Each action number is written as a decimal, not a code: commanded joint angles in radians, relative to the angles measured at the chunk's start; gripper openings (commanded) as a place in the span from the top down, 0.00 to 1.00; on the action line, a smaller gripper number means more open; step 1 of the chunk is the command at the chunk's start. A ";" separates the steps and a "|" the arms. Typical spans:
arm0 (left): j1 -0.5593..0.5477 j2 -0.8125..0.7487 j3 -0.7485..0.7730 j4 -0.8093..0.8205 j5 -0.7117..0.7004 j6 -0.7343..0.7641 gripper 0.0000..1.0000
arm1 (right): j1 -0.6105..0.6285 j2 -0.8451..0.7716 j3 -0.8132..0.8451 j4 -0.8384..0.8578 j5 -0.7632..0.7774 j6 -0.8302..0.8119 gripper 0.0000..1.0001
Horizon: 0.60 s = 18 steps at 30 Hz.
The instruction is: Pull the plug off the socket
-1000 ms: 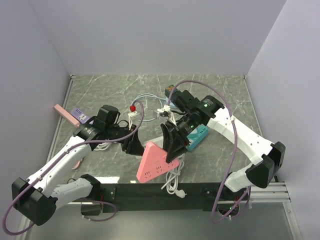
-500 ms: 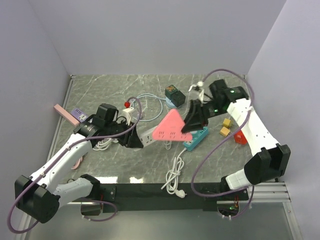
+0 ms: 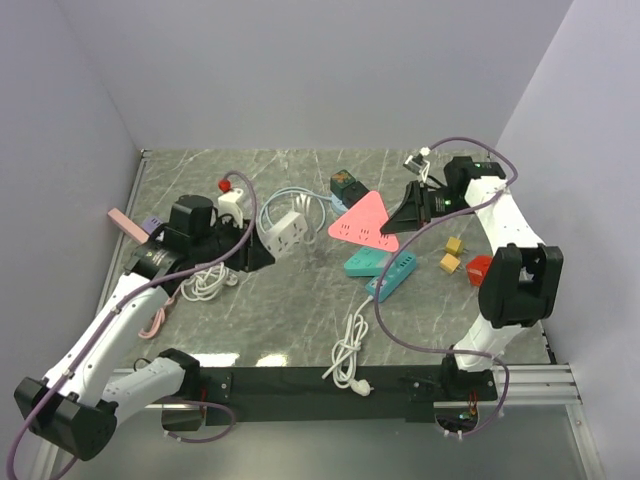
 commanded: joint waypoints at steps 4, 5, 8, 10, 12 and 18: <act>0.008 -0.053 0.086 0.111 -0.087 -0.043 1.00 | -0.017 -0.103 0.114 -0.107 -0.187 0.049 1.00; 0.009 -0.062 0.082 0.119 -0.109 -0.048 1.00 | -0.017 -0.127 0.126 -0.109 -0.188 0.059 1.00; 0.009 -0.076 0.077 0.151 -0.153 -0.071 0.99 | -0.012 -0.181 0.182 -0.106 -0.187 0.101 1.00; 0.011 -0.077 0.080 0.154 -0.170 -0.076 1.00 | -0.015 -0.207 0.206 -0.106 -0.187 0.110 1.00; 0.011 -0.073 0.089 0.151 -0.181 -0.073 0.99 | -0.017 -0.232 0.222 -0.107 -0.187 0.118 1.00; 0.013 -0.048 0.105 0.145 -0.170 -0.073 0.99 | -0.017 -0.255 0.513 -0.106 -0.187 0.210 1.00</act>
